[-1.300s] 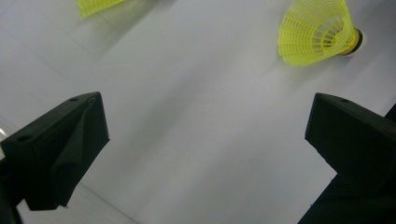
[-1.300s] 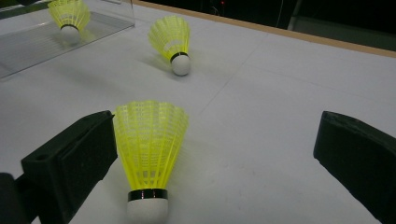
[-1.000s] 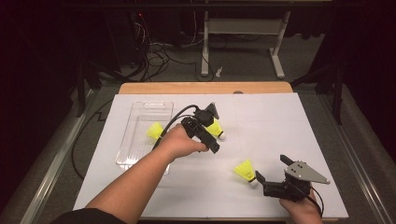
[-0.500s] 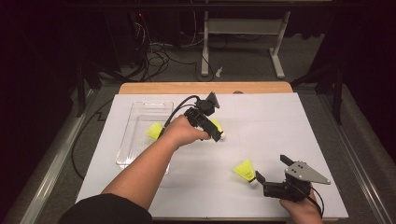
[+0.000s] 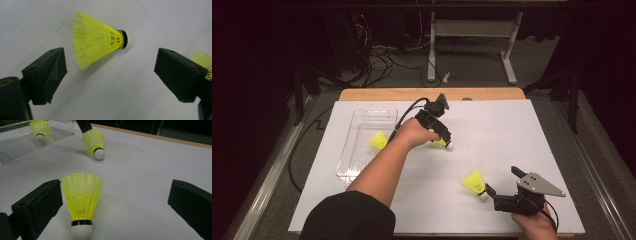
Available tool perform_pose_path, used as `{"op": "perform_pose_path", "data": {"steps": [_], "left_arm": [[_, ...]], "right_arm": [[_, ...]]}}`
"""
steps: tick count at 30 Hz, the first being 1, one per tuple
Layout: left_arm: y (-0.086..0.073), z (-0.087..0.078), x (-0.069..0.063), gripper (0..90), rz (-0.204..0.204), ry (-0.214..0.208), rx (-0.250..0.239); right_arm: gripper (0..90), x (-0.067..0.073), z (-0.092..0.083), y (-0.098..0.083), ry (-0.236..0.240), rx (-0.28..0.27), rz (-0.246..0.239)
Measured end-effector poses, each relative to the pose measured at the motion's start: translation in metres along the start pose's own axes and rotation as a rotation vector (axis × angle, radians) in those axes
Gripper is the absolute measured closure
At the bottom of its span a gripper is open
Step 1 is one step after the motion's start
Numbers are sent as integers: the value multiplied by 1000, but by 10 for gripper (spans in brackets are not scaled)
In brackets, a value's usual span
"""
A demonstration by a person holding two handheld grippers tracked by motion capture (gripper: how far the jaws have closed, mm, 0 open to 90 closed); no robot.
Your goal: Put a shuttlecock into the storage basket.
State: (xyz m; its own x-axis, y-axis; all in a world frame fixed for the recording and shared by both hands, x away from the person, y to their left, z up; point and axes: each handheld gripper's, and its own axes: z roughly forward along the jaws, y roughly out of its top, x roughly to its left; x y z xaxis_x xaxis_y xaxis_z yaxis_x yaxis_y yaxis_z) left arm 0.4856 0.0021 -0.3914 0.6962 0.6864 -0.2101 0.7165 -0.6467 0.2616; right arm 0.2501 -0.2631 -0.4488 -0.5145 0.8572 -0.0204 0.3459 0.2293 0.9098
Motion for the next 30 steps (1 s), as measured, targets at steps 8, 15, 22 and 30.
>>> {"op": "perform_pose_path", "data": {"steps": [8, 15, 22, 30], "left_arm": [[3, 9, 6, 255, -13, -12, 7], [0, 12, 6, 405, -10, -25, 23], [-4, 14, 7, 561, -4, -35, 26], [-6, 15, 6, 689, 17, -2, 34]], "right_arm": [[1, 1, 1, -1, 9, 5, -5], [1, 2, 1, -1, 10, 5, -6], [2, 2, 0, -1, 14, 4, -8], [2, 2, 1, -1, 13, 8, -11]]}}
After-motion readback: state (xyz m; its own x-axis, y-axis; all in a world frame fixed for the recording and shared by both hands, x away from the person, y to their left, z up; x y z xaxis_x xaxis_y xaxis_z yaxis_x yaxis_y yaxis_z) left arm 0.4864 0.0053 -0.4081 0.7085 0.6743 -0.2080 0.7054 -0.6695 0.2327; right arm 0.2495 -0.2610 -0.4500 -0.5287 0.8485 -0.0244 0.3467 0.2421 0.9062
